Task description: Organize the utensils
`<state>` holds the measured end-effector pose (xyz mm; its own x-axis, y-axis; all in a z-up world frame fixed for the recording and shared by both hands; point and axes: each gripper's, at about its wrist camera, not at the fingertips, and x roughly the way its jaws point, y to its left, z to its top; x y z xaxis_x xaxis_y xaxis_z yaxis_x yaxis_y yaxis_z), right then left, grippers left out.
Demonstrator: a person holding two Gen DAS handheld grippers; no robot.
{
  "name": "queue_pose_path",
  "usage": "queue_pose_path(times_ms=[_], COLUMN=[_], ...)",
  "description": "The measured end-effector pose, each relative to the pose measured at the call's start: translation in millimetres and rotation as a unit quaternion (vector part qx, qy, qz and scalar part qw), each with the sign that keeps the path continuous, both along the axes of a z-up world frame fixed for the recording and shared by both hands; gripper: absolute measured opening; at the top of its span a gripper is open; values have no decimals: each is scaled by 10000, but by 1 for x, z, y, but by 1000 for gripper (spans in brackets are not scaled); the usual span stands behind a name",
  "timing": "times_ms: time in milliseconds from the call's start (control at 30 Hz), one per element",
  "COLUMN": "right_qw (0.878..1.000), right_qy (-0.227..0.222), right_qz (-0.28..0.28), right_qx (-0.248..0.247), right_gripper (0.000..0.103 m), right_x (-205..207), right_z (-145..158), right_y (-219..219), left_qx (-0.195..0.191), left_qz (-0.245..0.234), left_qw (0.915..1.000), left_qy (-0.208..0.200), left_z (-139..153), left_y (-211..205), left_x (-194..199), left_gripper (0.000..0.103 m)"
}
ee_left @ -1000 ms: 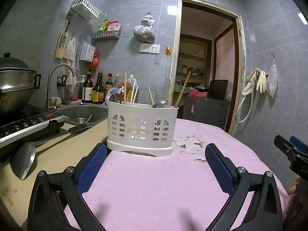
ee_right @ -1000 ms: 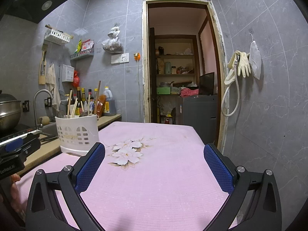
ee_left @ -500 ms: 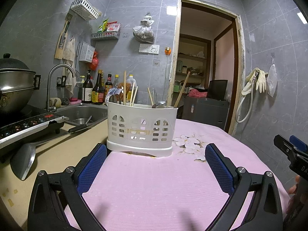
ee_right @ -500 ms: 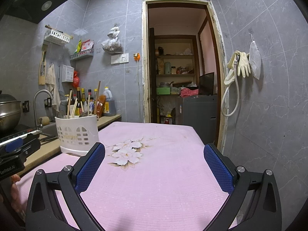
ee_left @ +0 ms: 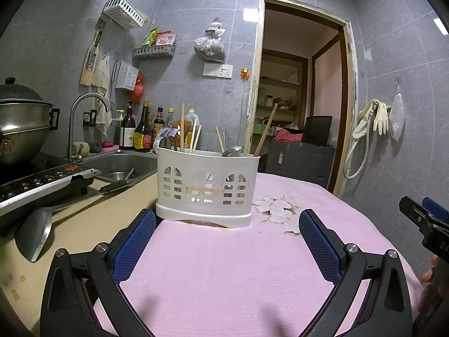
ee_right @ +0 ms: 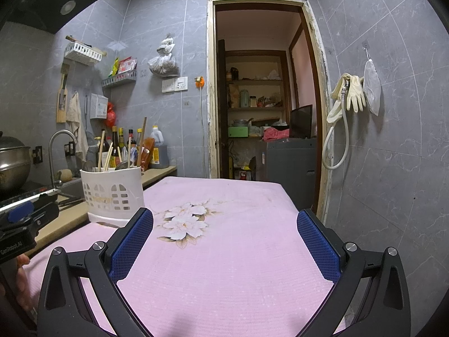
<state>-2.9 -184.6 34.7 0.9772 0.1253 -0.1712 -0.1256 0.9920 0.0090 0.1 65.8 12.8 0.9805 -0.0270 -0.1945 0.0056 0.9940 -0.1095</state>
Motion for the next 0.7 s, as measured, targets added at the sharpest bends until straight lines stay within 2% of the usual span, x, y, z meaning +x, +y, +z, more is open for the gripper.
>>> queue_pose_path(times_ms=[400,700], right_qw=[10000,10000], right_qy=[-9,1], right_qz=[-4,8], right_qx=[10,10], right_gripper=[103,103], right_x=[-1,-1], right_z=[1,2], right_y=[0,-1], left_qx=[-58,54], left_qz=[-22,118], left_qw=[10000,9999], left_qy=[26,96], left_z=[-1,-5], left_y=[3,2], left_x=[2,5], left_gripper=[100,100])
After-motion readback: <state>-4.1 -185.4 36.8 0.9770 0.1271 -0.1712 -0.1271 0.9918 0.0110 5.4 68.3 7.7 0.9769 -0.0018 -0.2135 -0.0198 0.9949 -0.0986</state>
